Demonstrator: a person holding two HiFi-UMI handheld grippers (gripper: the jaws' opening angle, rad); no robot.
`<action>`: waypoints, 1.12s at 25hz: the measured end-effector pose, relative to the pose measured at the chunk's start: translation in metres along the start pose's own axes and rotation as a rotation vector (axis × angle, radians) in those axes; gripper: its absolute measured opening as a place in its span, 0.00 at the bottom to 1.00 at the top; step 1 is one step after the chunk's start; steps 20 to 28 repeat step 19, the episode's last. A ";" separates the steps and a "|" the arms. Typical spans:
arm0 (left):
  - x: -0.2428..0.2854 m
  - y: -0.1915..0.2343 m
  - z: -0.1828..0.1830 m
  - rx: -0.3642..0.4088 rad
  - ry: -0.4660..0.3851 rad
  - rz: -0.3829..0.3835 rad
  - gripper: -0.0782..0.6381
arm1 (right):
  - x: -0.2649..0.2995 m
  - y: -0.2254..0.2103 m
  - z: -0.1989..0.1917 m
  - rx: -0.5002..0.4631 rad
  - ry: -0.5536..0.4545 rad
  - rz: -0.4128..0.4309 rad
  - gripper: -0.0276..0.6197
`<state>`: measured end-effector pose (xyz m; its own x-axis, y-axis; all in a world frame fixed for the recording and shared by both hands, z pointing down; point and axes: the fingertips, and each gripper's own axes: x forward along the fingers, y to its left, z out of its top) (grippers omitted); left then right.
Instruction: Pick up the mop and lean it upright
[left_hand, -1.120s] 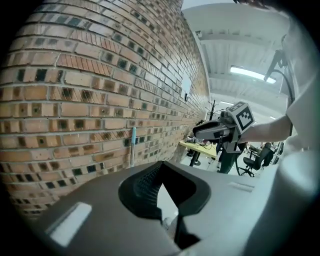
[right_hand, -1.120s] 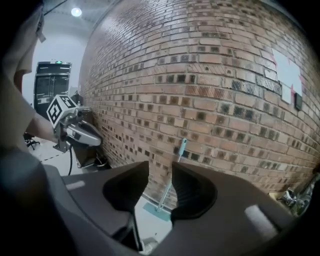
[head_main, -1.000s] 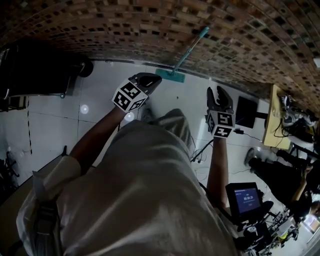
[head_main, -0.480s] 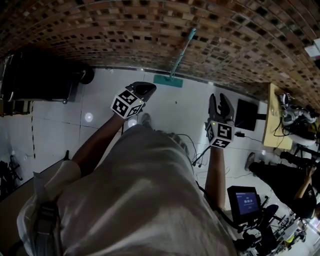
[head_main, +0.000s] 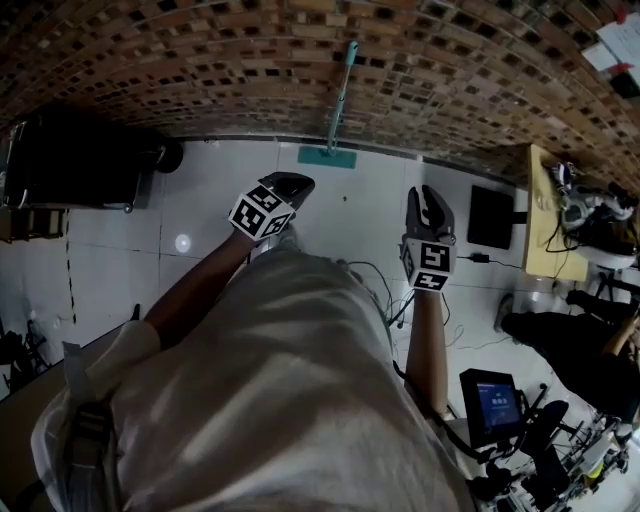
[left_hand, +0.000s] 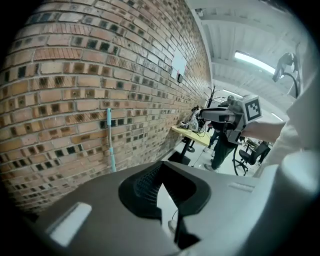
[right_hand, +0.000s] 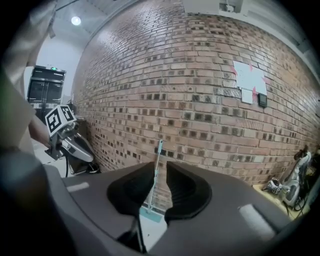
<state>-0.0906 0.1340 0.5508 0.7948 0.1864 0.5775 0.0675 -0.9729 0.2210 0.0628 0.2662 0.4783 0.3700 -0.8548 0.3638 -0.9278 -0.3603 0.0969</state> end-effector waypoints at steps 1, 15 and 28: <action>0.004 -0.007 0.000 0.006 0.006 0.000 0.14 | -0.003 -0.002 -0.003 0.003 -0.001 0.001 0.15; 0.044 -0.095 -0.012 0.078 0.061 -0.002 0.14 | -0.072 -0.020 -0.068 0.067 0.019 0.007 0.15; 0.046 -0.129 -0.028 0.073 0.086 -0.005 0.14 | -0.099 -0.012 -0.102 0.107 0.061 0.027 0.14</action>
